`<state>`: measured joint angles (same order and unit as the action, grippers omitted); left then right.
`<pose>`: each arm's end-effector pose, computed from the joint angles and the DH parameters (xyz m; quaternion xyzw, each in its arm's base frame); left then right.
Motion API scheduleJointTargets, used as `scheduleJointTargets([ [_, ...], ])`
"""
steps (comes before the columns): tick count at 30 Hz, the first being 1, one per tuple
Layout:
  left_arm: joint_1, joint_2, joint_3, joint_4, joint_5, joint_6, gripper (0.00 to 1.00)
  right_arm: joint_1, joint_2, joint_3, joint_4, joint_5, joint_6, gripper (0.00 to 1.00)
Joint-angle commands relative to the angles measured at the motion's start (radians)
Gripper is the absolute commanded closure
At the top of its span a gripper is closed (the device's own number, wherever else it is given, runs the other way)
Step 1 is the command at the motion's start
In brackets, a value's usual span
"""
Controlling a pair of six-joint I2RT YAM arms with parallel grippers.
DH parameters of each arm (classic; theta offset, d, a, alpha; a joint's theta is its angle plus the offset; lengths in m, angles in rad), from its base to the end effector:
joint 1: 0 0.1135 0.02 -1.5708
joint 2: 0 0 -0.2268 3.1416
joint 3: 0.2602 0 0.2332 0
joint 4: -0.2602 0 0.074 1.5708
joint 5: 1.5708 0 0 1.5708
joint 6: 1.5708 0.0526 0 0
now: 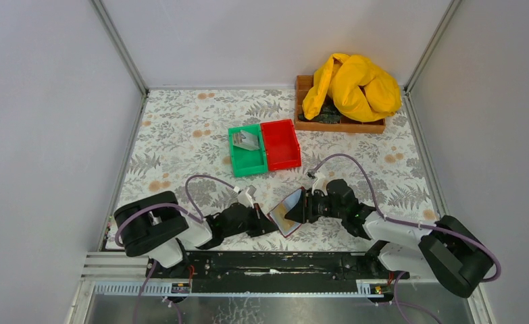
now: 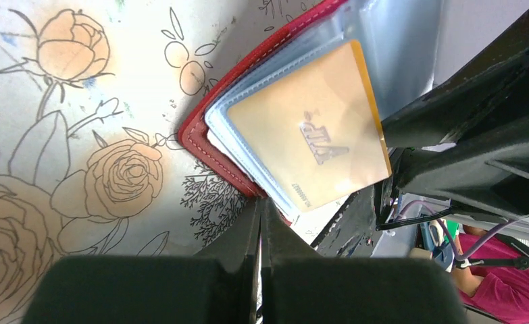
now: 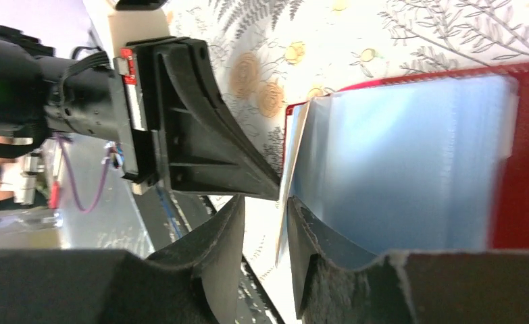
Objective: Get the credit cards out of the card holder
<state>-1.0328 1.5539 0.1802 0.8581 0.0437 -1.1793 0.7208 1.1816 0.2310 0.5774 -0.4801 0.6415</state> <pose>0.1155 -0.1980 0.0686 -0.0522 0.8623 -0.4584 0.2087 0.1538 0.1675 0.1308 -0.1657 0.7964 0.4973 0.3017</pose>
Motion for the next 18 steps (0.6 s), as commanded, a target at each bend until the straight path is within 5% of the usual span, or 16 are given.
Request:
scheduleJointTargets([
  [1,0.007,0.048,0.005,-0.023,0.01,0.028,1.0,0.013,-0.06,0.062,-0.222,0.077,-0.132,0.63],
  [18,0.016,0.132,0.005,0.07,0.057,0.007,1.0,0.014,0.08,-0.012,0.045,-0.06,-0.002,0.63],
])
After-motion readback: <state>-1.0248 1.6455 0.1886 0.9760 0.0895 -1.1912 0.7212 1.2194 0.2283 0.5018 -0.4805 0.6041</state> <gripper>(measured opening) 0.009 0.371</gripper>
